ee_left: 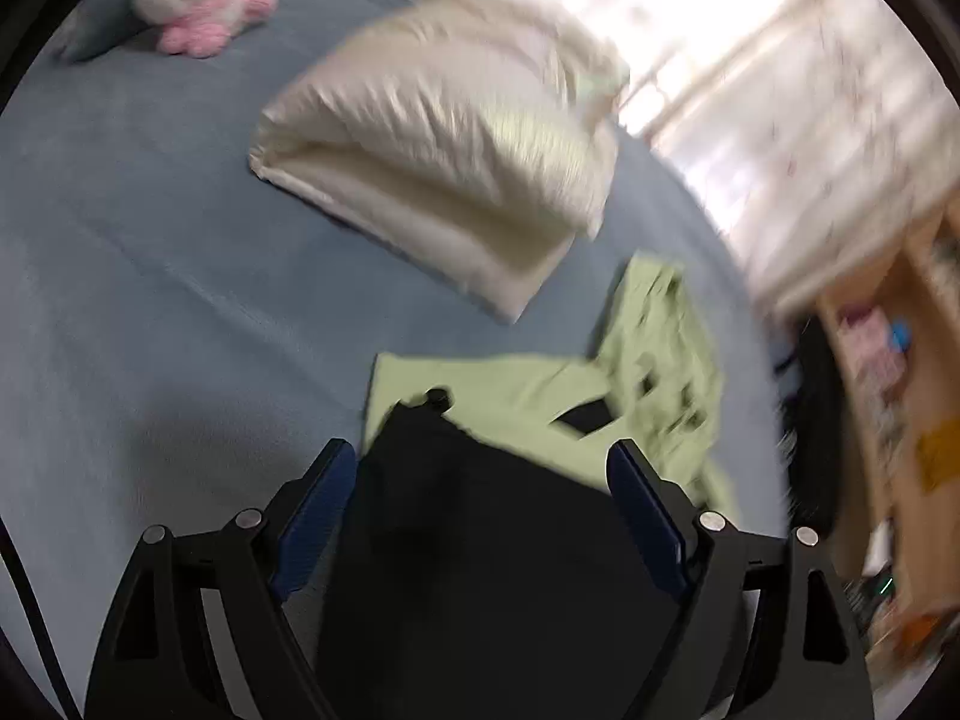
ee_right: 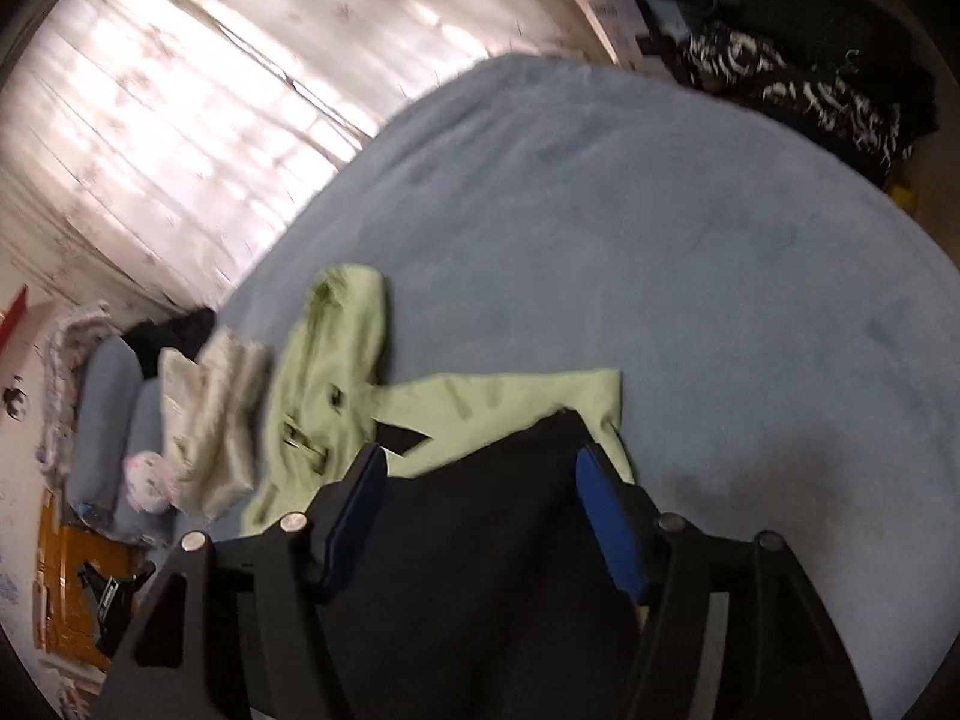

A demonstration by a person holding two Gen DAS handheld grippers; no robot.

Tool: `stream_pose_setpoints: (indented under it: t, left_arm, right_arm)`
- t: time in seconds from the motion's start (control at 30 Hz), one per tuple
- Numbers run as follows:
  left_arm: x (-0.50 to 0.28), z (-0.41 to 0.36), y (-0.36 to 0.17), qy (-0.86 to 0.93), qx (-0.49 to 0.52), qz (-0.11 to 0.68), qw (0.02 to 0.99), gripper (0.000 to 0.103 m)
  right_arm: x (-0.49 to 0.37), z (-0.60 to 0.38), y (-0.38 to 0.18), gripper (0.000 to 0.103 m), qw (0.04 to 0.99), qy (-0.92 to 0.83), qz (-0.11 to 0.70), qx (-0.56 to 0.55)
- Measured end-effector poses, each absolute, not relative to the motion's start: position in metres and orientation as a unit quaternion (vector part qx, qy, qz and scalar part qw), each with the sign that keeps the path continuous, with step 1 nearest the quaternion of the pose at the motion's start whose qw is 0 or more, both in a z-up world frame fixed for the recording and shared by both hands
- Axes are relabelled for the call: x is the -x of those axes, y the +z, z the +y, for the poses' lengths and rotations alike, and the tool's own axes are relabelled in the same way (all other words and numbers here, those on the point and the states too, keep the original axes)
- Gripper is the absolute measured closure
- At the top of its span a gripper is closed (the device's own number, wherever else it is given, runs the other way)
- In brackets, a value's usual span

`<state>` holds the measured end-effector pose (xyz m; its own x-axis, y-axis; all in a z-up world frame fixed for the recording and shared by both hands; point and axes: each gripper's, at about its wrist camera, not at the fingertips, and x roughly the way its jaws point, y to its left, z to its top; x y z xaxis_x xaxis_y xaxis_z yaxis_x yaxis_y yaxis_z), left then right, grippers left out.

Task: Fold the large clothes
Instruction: 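Lift the black hem with both tools and fold it up toward the hood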

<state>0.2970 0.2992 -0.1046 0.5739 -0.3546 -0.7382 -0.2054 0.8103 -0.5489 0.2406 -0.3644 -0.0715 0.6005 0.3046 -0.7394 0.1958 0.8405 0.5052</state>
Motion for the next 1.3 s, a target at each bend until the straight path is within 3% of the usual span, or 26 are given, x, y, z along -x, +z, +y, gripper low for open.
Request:
stream_pose_setpoints:
  t: [0.27, 0.53, 0.83, 0.9, 0.93, 0.97, 1.03, 1.2, 1.27, 1.3]
  left_arm:
    - [-0.313, 0.28, -0.154, -0.056, 0.196, 0.507, 0.838, 0.02]
    - [-0.327, 0.264, -0.169, -0.078, 0.145, 0.517, 0.84, 0.045]
    - [-0.329, 0.254, -0.173, -0.092, 0.089, 0.504, 0.854, 0.046]
    - [-0.328, 0.253, -0.172, -0.097, 0.086, 0.499, 0.857, 0.046]
    - [-0.327, 0.253, -0.172, -0.1, 0.086, 0.496, 0.858, 0.046]
    - [-0.327, 0.253, -0.172, -0.103, 0.081, 0.494, 0.86, 0.046]
    - [-0.325, 0.253, -0.17, -0.106, 0.07, 0.489, 0.863, 0.046]
    - [-0.329, 0.243, -0.167, -0.105, 0.021, 0.475, 0.873, 0.047]
    - [-0.33, 0.237, -0.167, -0.089, -0.009, 0.472, 0.877, 0.068]
    - [-0.331, 0.233, -0.166, -0.085, -0.024, 0.472, 0.877, 0.083]
  right_arm:
    - [-0.258, -0.362, -0.12, 0.037, 0.839, 0.042, 0.485, -0.245]
    - [-0.28, -0.354, -0.133, 0.037, 0.837, 0.063, 0.492, -0.231]
    - [-0.294, -0.342, -0.158, 0.037, 0.836, 0.048, 0.518, -0.177]
    - [-0.29, -0.333, -0.155, 0.044, 0.845, 0.057, 0.509, -0.151]
    - [-0.288, -0.33, -0.153, 0.053, 0.849, 0.056, 0.507, -0.137]
    - [-0.286, -0.325, -0.152, 0.068, 0.854, 0.055, 0.503, -0.119]
    - [-0.279, -0.318, -0.147, 0.086, 0.865, 0.055, 0.49, -0.09]
    - [-0.267, -0.315, -0.139, 0.092, 0.882, 0.035, 0.463, -0.08]
    - [-0.264, -0.314, -0.138, 0.093, 0.885, 0.026, 0.457, -0.08]
    - [-0.262, -0.313, -0.137, 0.093, 0.888, 0.018, 0.453, -0.077]
